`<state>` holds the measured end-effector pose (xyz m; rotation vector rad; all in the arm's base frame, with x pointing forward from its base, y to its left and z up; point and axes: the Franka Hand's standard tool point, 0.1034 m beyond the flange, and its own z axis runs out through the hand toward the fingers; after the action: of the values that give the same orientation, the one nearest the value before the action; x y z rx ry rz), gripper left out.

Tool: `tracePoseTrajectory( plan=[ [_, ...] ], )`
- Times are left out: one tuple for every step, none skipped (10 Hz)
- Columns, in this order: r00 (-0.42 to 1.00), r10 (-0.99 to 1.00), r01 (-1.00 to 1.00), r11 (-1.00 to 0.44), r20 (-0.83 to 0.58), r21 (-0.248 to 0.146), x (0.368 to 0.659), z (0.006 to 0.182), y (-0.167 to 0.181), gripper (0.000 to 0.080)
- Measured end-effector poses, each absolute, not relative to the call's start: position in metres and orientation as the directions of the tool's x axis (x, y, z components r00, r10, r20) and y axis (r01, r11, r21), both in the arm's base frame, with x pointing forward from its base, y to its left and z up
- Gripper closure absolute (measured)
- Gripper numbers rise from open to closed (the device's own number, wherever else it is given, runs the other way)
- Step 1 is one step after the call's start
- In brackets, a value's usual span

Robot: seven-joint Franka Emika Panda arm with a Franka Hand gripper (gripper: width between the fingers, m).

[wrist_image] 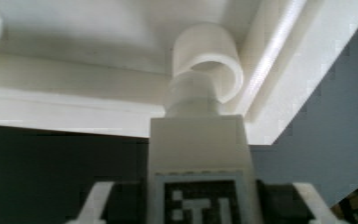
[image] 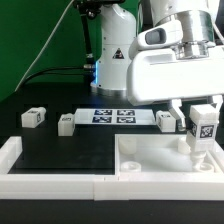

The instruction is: Assemble one leg

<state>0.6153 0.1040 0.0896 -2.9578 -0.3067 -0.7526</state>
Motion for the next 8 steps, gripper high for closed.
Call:
tracePoseTrajectory(
  plan=[
    [0.861,0.174,0.211,-0.977,0.477,-0.023,0.614,0.087,0.104,0.0509],
    [0.864,0.175,0.211,-0.977,0.472,-0.024,0.613,0.083,0.104,0.0509],
    [0.863,0.176,0.213,-0.977,0.473,-0.025,0.612,0.081,0.107,0.0509],
    [0.857,0.180,0.218,-0.976,0.482,-0.023,0.612,0.080,0.110,0.0509],
    [0.851,0.182,0.220,-0.975,0.493,-0.021,0.613,0.080,0.113,0.0509],
    [0.848,0.184,0.223,-0.975,0.496,-0.020,0.613,0.079,0.115,0.0509],
    [0.850,0.186,0.225,-0.974,0.492,-0.020,0.612,0.076,0.115,0.0509],
    [0.852,0.186,0.224,-0.974,0.489,-0.020,0.611,0.073,0.115,0.0509]
  ],
)
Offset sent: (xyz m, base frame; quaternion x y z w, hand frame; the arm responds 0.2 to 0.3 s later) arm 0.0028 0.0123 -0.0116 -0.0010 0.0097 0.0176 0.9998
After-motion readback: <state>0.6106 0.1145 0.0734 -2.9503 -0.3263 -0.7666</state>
